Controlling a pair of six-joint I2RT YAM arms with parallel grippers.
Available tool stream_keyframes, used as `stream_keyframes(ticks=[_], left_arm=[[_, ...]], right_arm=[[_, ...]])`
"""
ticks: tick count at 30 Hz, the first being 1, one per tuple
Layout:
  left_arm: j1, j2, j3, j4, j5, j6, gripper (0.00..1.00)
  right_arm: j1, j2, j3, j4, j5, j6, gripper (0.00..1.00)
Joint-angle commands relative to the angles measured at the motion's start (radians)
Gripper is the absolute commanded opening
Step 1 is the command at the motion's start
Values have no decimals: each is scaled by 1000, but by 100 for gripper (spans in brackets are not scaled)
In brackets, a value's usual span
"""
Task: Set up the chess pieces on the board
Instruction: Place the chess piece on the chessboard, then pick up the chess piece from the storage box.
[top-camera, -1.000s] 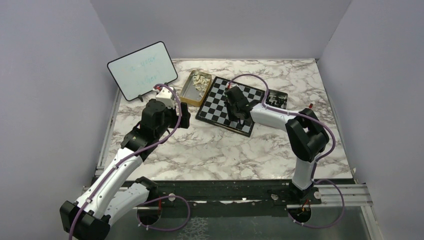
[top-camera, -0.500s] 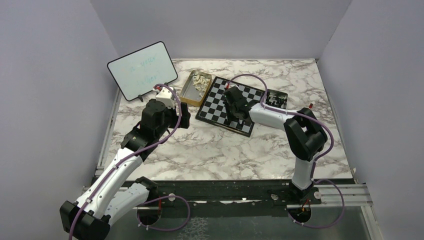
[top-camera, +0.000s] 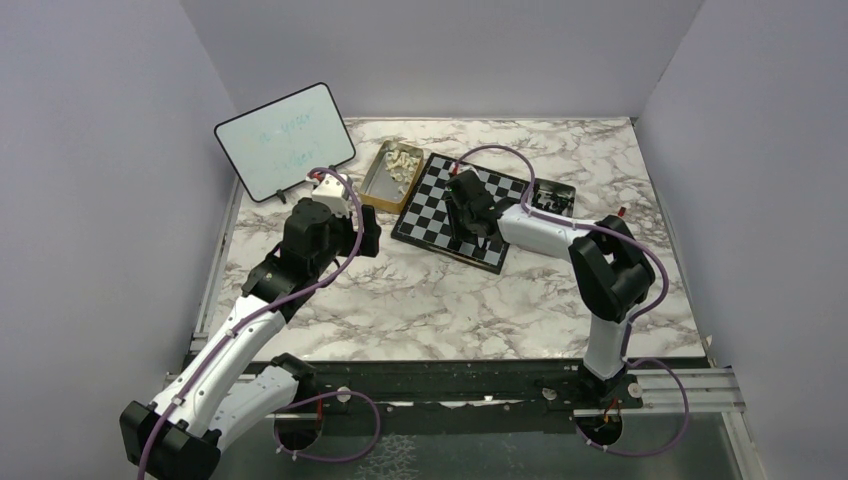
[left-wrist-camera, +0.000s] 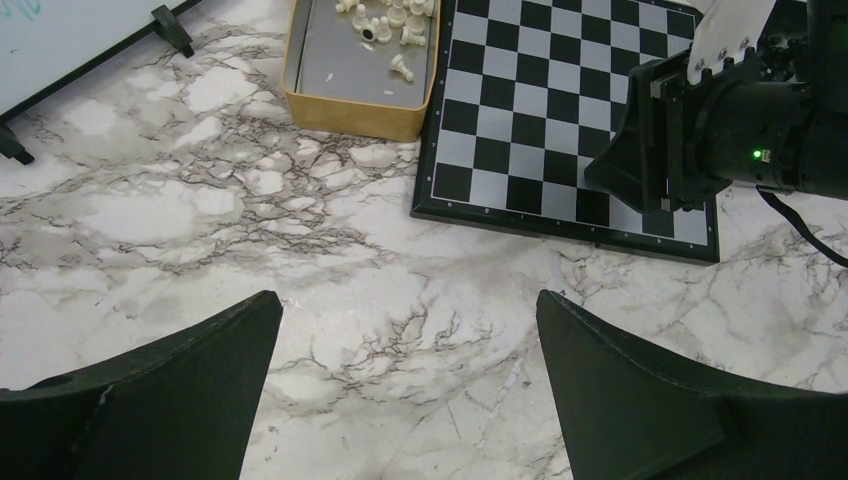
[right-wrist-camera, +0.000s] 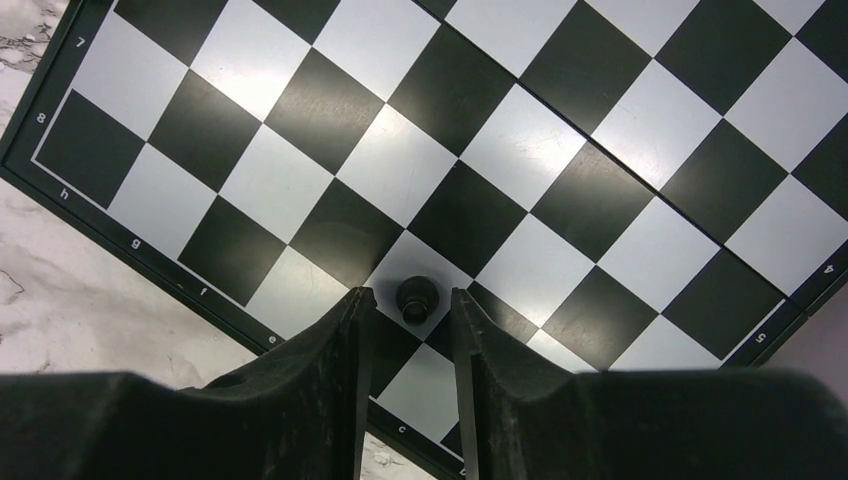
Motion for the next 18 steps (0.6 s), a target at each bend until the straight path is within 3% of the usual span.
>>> stream_keyframes(ticks=[1, 11, 18], left_arm=[[-6, 6, 6, -6, -8, 7, 99], [-6, 9, 6, -5, 6, 5, 99], [-6, 4, 3, -5, 13, 5, 99]], right_arm=[[8, -52, 20, -8, 10, -3, 39], [5, -171, 101, -128, 70, -30, 43], [-74, -263, 77, -162, 167, -79, 40]])
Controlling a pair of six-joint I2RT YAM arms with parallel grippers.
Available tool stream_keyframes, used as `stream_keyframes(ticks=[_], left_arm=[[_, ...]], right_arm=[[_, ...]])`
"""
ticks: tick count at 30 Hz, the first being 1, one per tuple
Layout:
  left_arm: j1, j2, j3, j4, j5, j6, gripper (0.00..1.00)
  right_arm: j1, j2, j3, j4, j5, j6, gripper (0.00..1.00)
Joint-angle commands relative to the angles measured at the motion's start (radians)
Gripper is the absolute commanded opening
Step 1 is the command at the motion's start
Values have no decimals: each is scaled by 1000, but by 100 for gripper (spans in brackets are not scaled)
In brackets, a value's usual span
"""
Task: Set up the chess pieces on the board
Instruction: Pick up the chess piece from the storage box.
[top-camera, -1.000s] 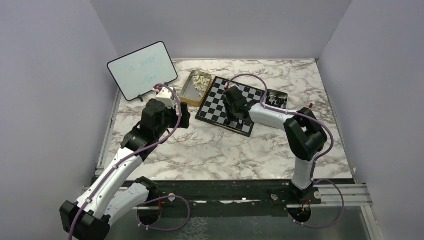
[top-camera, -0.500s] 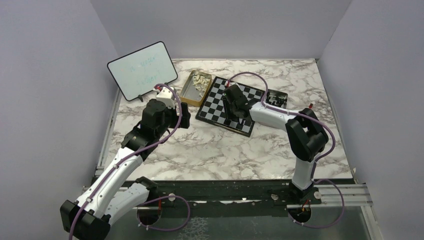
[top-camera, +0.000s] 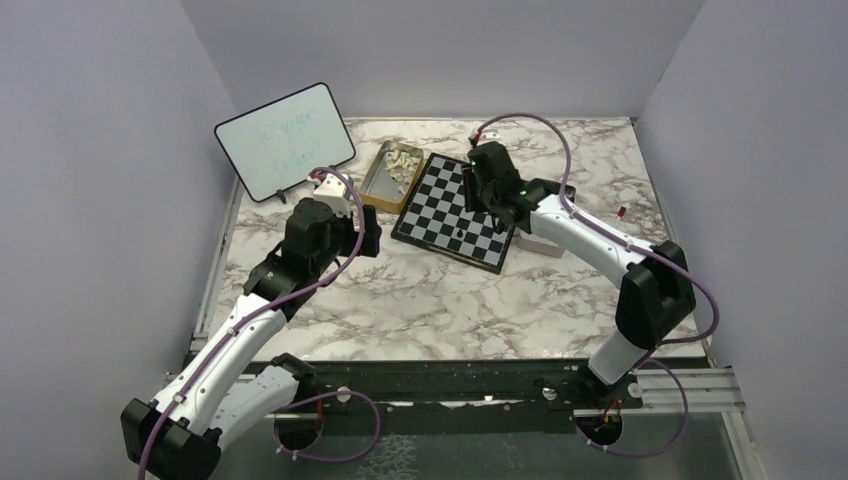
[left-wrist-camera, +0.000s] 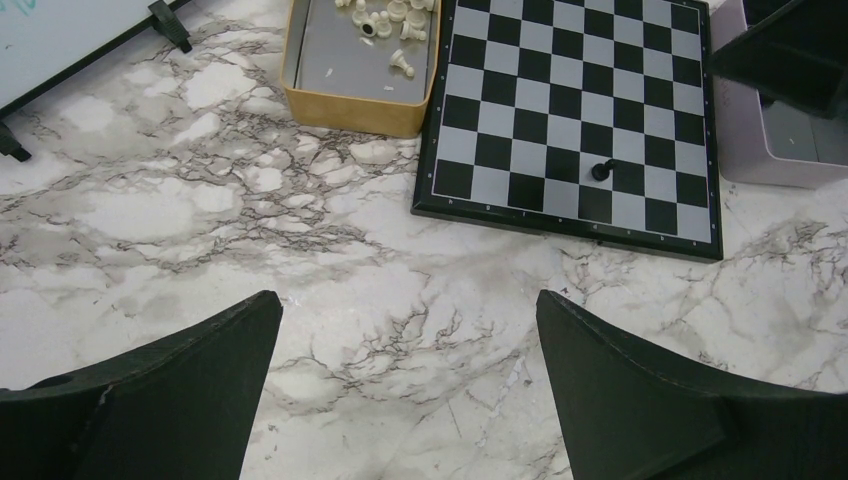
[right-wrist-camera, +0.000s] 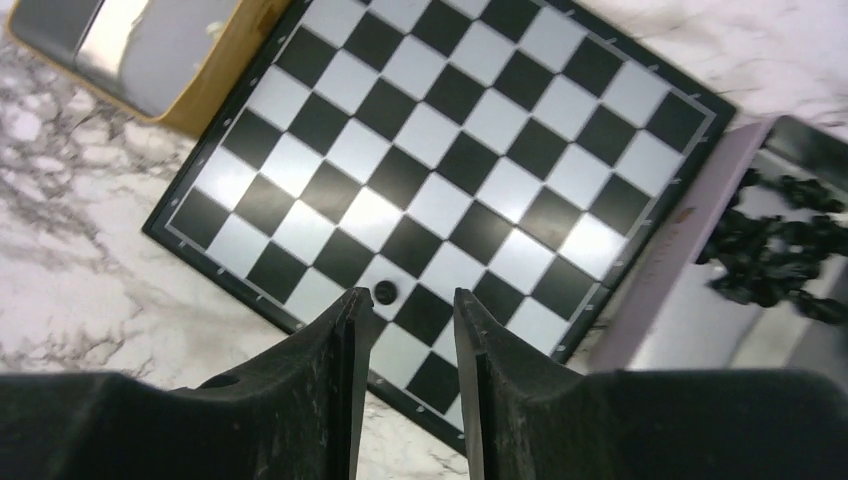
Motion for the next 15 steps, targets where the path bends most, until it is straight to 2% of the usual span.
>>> stream_keyframes(ticks=[1, 8, 15], left_arm=[[-5, -6, 2, -4, 18, 3, 99], [-6, 8, 3, 0, 38, 3, 99], [-6, 12, 0, 1, 43, 5, 99]], right_arm=[[-75, -65, -8, -50, 104, -45, 40], [-246, -114, -105, -4, 121, -54, 36], [-377, -50, -147, 82, 71, -61, 33]])
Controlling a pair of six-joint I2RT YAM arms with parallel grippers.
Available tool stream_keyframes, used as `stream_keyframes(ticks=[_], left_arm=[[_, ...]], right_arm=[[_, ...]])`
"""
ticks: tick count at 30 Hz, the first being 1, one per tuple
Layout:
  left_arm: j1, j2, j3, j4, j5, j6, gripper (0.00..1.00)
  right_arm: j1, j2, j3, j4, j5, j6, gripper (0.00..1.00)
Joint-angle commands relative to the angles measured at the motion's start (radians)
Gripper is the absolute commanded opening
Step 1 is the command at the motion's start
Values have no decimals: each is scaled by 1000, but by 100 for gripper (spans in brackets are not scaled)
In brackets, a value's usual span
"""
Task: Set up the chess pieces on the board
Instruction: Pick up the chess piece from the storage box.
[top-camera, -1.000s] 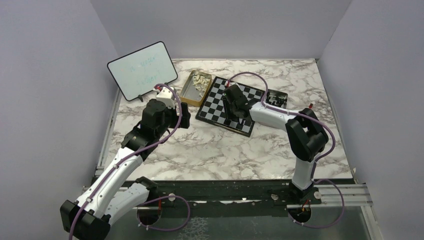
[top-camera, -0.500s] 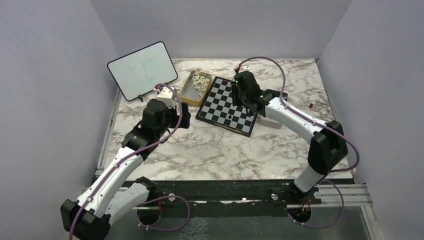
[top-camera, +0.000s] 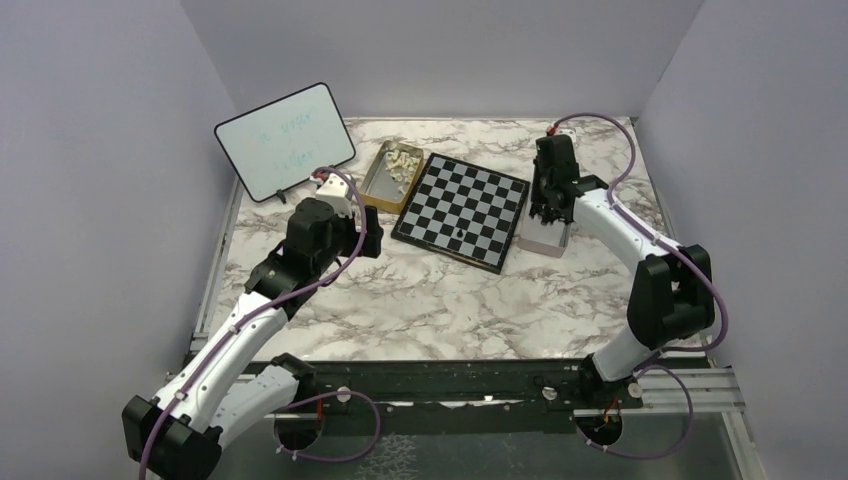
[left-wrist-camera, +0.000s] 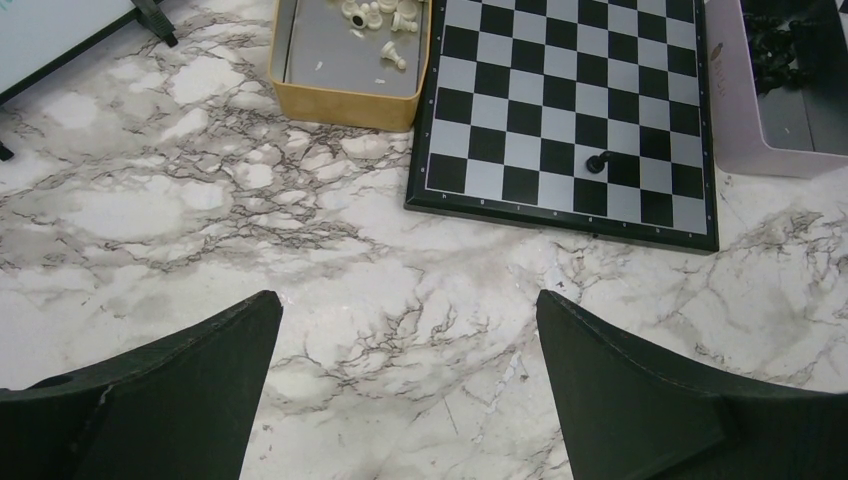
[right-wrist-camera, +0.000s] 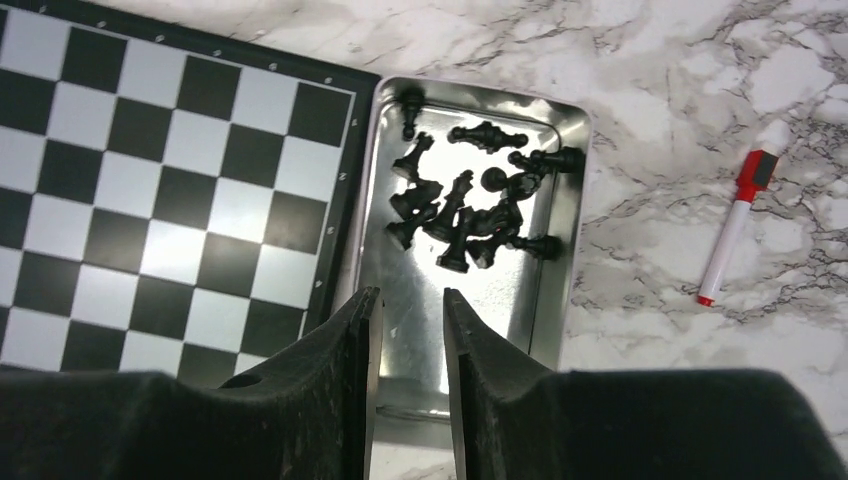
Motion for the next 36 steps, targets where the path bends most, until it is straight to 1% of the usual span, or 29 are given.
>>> stream_keyframes(ticks=[1, 6, 12, 23, 36], left_arm=[[-6, 0, 1, 1, 23, 5, 99], [-6, 7, 1, 2, 24, 5, 99], [-6, 21, 2, 1, 22, 5, 99], [-5, 35, 3, 1, 17, 8, 99], [-5, 36, 6, 0, 16, 8, 99]], right_arm=[[-60, 46, -19, 92, -27, -11, 33], [-130, 98, -21, 161, -80, -18, 32], [-195, 187, 16, 195, -152, -3, 30], [-222, 297, 61, 220, -141, -9, 29], [-227, 346, 92, 209, -114, -20, 29]])
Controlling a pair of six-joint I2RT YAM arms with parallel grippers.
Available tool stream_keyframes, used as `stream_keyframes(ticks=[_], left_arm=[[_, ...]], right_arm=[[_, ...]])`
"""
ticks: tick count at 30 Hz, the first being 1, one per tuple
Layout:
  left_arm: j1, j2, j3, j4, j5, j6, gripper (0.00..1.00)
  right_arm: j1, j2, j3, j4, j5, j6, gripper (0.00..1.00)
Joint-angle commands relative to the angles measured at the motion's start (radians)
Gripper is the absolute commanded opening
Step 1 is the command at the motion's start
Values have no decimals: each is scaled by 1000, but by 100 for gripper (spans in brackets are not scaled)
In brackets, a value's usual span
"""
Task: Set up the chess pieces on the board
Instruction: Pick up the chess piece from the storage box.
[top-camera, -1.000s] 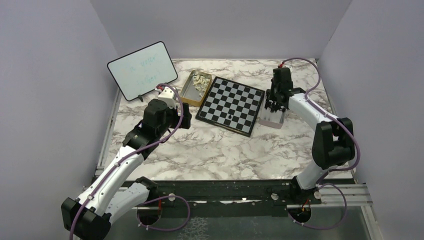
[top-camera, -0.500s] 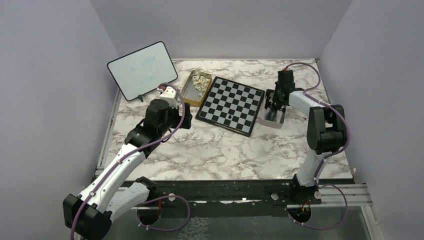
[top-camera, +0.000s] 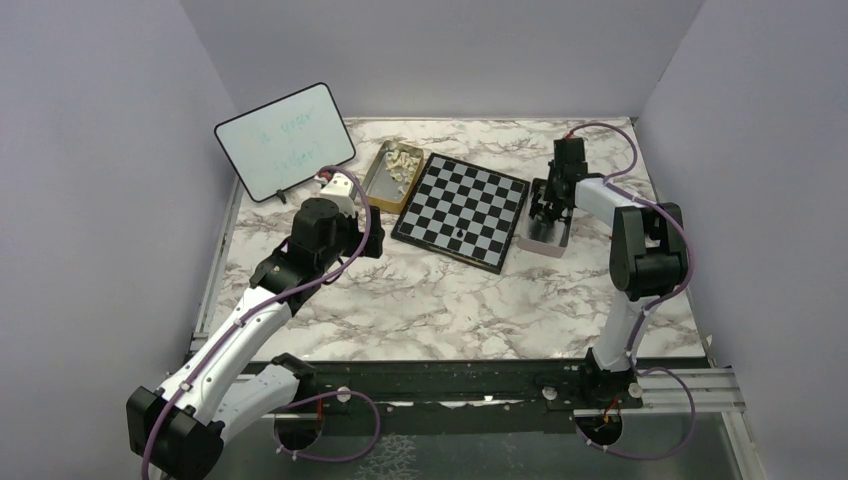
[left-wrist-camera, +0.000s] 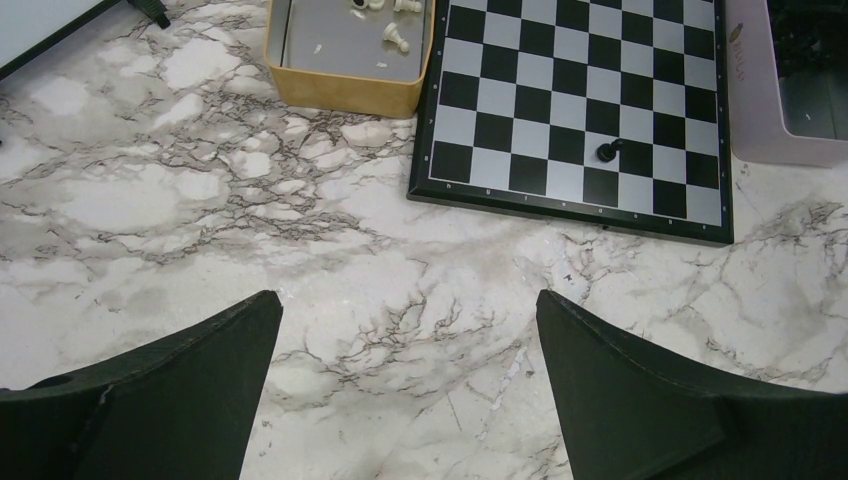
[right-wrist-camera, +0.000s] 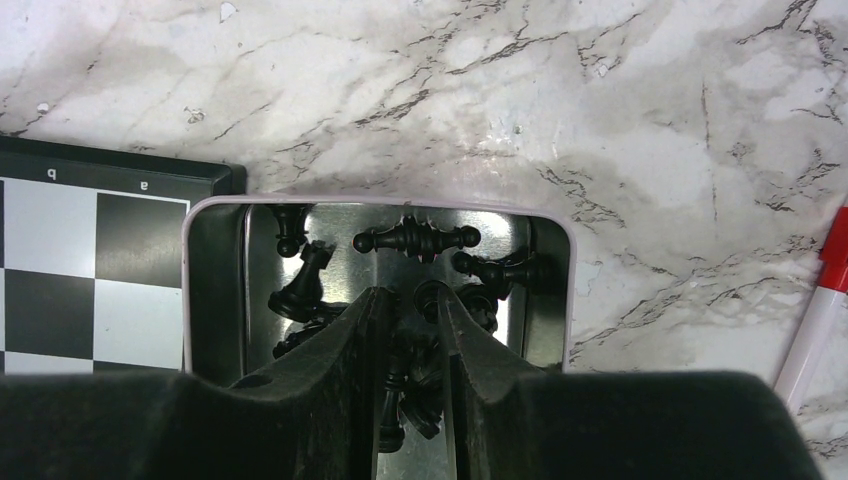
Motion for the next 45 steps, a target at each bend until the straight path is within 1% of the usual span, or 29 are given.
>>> stream_keyframes(ticks=[1, 14, 22, 28, 33, 41, 45], left_arm=[[-6, -1, 7, 0, 16, 8, 99], [-6, -4, 6, -2, 13, 9, 99], [-6, -3, 7, -2, 14, 9, 99], [-6, -10, 6, -1, 10, 9, 99], [-6, -12, 6, -3, 10, 9, 99], [-6, -16, 7, -3, 11, 9, 99], [-6, -16, 6, -3, 15, 7, 99]], right_arm=[[-11, 22, 33, 14, 12, -5, 29], [-12, 36, 15, 13, 20, 0, 29], [-13, 25, 12, 15, 22, -14, 21], [-13, 30, 15, 7, 18, -17, 21], [-12, 29, 23, -6, -1, -17, 18], [-13, -24, 19, -46, 5, -16, 14], [-13, -58, 25, -77, -4, -17, 14]])
